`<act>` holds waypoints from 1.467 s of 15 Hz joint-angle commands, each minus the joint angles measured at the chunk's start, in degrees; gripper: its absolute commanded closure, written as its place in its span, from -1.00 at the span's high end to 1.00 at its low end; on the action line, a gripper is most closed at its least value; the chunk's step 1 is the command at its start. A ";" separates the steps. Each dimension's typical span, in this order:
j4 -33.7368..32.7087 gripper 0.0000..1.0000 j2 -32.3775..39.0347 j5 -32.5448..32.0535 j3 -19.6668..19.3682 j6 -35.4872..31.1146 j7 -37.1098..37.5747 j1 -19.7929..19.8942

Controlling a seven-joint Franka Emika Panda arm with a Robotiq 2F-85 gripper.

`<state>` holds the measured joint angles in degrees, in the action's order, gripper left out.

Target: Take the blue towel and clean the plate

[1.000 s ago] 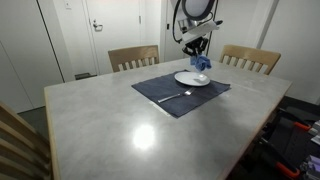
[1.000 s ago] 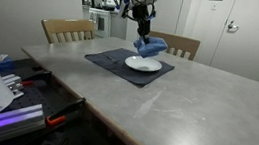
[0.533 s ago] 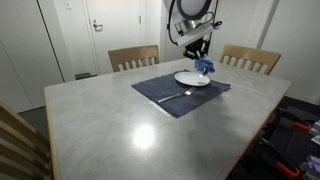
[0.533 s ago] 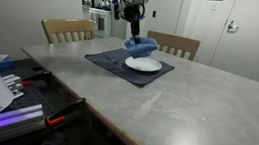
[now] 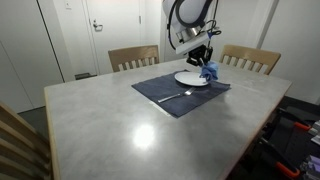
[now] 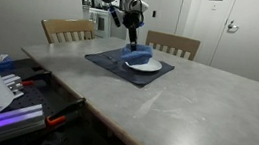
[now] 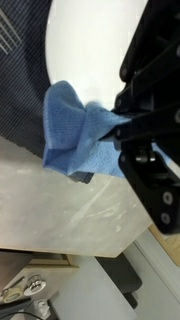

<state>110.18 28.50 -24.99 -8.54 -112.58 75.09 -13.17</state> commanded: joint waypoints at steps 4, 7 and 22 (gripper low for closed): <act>-4.98 -0.95 4.70 2.59 1.51 -5.35 1.24 3.01; -5.69 -0.95 6.29 4.88 1.93 -9.87 0.52 3.73; -4.16 -0.95 7.94 15.11 3.07 -25.87 -8.60 4.92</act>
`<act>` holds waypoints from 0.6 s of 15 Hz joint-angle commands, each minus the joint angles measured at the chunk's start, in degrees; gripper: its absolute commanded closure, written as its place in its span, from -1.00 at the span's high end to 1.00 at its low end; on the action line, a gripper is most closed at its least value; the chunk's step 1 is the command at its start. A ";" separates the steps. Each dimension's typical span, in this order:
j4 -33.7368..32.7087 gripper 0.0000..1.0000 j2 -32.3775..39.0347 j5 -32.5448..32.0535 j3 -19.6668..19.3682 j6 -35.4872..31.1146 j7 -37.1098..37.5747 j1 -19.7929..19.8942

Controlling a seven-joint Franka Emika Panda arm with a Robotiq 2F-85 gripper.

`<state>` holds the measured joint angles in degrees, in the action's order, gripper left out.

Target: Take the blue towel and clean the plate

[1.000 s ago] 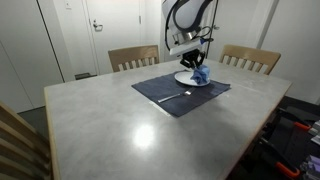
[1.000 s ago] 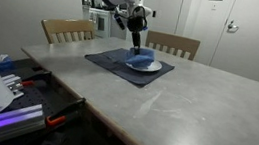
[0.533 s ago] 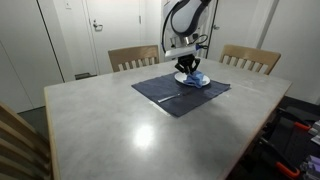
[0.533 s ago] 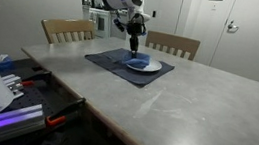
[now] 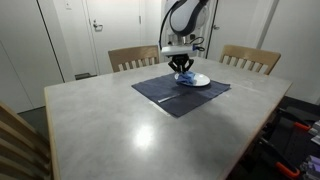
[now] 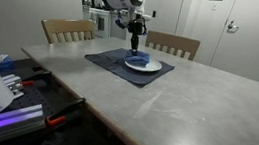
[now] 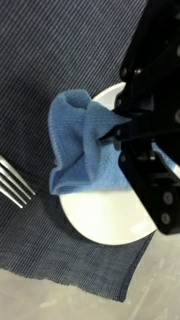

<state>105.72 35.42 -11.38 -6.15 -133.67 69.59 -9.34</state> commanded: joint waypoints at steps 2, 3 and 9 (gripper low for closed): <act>0.51 -0.95 1.75 1.40 0.44 -7.87 -4.17 1.01; 0.54 -0.95 2.20 1.54 0.34 -9.19 -4.59 1.04; 1.39 -0.95 2.84 1.45 -1.26 -14.07 -6.42 0.98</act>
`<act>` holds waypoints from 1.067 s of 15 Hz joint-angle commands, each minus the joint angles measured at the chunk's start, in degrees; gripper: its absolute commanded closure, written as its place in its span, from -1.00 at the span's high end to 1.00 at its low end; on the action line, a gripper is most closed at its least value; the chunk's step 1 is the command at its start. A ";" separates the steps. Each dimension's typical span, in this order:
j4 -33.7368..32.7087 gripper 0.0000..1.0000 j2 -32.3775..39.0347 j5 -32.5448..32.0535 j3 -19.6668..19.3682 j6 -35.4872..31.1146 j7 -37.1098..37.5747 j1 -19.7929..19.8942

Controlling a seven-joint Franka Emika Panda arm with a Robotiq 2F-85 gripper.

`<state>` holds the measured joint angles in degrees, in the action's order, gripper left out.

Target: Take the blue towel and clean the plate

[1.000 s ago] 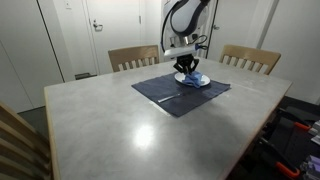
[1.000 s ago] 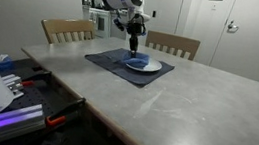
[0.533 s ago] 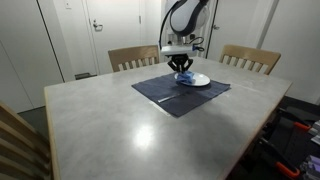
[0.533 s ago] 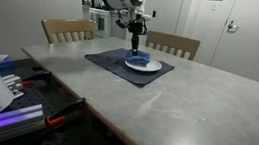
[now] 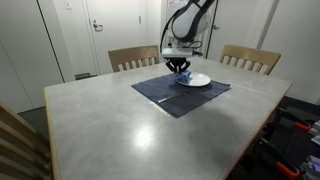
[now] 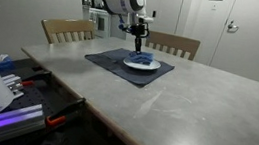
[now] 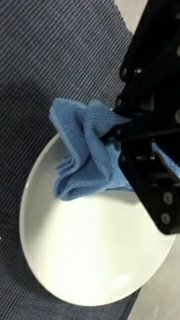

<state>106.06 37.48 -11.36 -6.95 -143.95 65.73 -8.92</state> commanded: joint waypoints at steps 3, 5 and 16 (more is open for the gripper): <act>1.76 -0.95 0.23 1.12 -1.72 -5.30 -2.25 0.35; 1.85 -0.95 0.26 1.23 -2.51 -5.92 -1.80 0.21; 3.23 -0.95 0.10 0.16 -7.05 -8.64 3.93 -2.34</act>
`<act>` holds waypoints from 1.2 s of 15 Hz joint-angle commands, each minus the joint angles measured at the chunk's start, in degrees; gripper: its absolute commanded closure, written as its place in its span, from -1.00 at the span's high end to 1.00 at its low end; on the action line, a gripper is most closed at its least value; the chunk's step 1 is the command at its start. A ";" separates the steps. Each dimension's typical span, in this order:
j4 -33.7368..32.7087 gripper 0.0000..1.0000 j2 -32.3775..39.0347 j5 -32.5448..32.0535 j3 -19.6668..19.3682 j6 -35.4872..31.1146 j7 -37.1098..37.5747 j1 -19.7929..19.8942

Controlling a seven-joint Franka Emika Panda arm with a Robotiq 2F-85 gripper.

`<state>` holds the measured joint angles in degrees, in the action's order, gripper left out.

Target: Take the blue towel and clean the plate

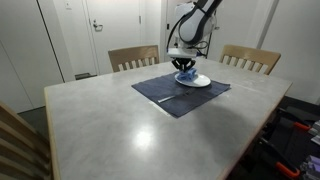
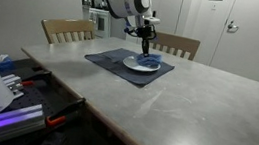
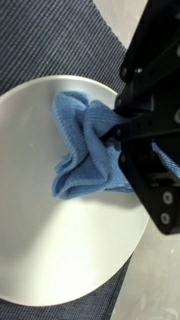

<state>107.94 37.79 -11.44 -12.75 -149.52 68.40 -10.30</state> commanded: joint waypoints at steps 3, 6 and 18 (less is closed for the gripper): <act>1.42 -0.95 -1.26 0.06 -1.50 -4.80 1.10 -1.48; 1.19 -0.95 -3.61 -1.22 -1.66 -4.17 -1.15 -2.59; 6.06 -0.95 -2.95 0.12 -3.79 -3.15 4.22 -3.76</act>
<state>111.33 35.28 -11.08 -13.83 -153.22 69.09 -12.36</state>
